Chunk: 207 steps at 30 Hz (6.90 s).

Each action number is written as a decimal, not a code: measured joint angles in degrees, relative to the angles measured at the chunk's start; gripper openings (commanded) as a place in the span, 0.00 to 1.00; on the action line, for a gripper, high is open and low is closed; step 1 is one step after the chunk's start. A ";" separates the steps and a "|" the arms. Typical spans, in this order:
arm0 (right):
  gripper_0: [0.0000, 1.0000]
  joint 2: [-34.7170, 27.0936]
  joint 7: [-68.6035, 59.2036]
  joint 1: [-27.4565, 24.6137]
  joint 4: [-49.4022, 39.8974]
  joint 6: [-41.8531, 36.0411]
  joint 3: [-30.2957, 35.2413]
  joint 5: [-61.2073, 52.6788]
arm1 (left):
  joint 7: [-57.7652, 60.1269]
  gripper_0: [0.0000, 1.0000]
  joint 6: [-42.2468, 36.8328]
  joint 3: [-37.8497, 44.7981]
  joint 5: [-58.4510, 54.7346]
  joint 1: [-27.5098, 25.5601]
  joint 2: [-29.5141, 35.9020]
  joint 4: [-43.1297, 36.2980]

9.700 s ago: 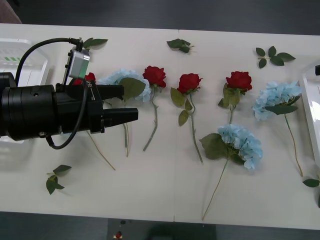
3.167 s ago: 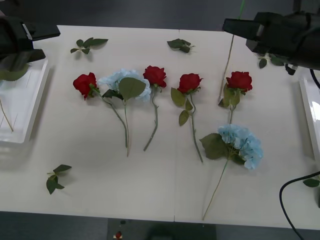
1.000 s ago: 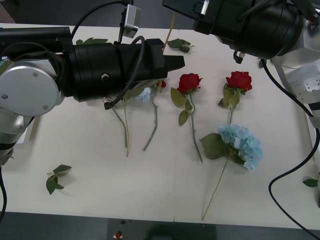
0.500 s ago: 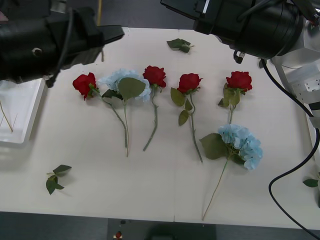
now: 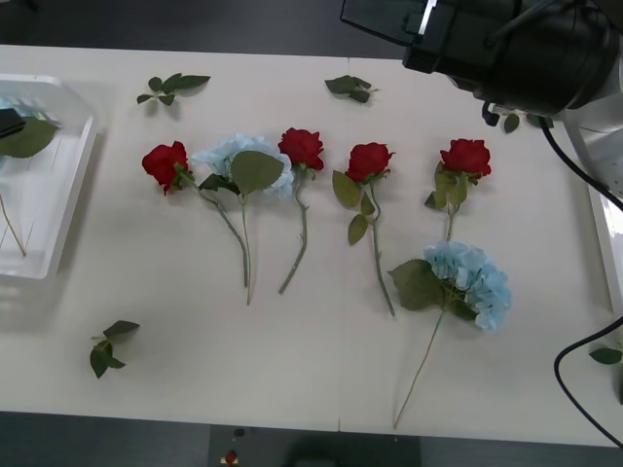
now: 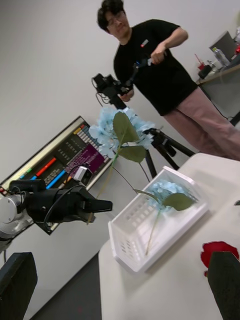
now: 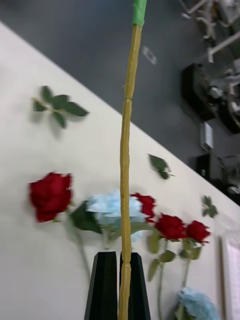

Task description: Put the red flowers into the right box and the blue flowers into the left box

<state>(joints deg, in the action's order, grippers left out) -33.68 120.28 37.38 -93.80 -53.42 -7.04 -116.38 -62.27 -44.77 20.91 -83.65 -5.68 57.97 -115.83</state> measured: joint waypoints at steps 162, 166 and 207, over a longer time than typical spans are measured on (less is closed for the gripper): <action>0.00 -13.43 -38.92 2.34 9.39 -41.88 15.84 81.64 | 51.32 0.00 -14.96 -60.81 67.10 53.06 -28.79 56.25; 0.00 -13.51 -30.05 2.35 13.51 -42.59 23.22 81.68 | 51.26 0.00 -15.00 -60.81 67.10 53.06 -28.79 56.25; 1.00 -18.90 4.11 2.35 56.05 -7.43 30.66 82.22 | 50.11 0.00 -8.22 -38.26 67.46 37.80 -43.13 2.90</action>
<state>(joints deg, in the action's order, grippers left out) -52.57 124.40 39.73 -37.74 -60.85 23.62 -34.17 -12.15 -52.99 -17.35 -16.19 32.13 14.85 -112.94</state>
